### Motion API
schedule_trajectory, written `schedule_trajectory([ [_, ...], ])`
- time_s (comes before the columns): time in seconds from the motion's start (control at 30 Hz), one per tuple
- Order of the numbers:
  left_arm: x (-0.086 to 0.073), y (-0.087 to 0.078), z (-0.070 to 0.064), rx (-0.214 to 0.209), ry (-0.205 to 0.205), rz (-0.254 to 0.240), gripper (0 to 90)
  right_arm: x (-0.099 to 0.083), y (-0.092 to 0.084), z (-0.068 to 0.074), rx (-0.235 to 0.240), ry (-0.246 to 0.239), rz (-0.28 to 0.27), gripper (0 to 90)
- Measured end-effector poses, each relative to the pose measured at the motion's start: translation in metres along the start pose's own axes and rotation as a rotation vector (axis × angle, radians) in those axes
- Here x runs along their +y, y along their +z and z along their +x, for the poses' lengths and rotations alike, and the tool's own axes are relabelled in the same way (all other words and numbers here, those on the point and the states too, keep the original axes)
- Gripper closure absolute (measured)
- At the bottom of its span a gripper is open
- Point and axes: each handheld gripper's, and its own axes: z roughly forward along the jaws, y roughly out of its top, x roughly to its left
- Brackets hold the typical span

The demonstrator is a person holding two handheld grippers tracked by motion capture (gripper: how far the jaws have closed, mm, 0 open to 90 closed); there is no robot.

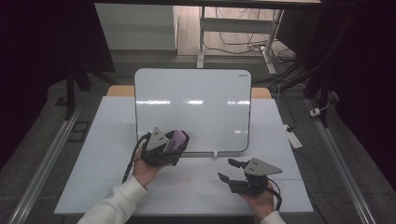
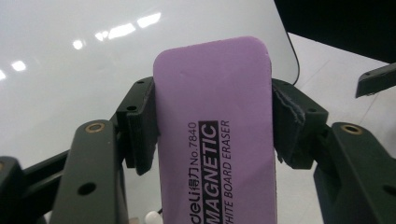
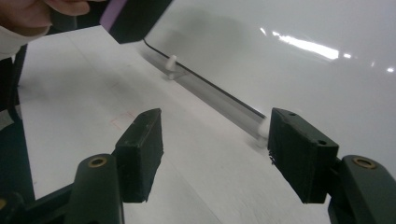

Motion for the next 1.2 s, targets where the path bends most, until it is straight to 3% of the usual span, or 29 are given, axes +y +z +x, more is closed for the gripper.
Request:
schedule_trajectory([
  [0.17,0.0,0.0,-0.003,-0.023,0.004,-0.001,39.2,0.004,0.01,0.006,0.023,-0.011,0.006,34.7],
  [0.5,0.005,0.001,-0.004,-0.085,-0.027,-0.018,39.1,0.01,0.021,0.013,0.067,-0.01,0.006,33.7],
  [0.67,0.006,0.005,-0.006,-0.111,-0.029,-0.024,39.1,0.012,0.028,0.014,0.086,0.019,0.01,32.1],
  [0.93,0.008,0.006,-0.01,-0.133,-0.023,-0.033,39.1,0.02,0.044,0.021,0.125,0.022,0.017,29.2],
  [1.1,0.007,0.007,-0.012,-0.157,-0.021,-0.043,39.1,0.023,0.051,0.021,0.161,0.073,0.016,27.0],
  [1.2,0.007,0.008,-0.012,-0.182,-0.024,-0.044,39.1,0.026,0.055,0.023,0.172,0.077,0.011,26.0],
])
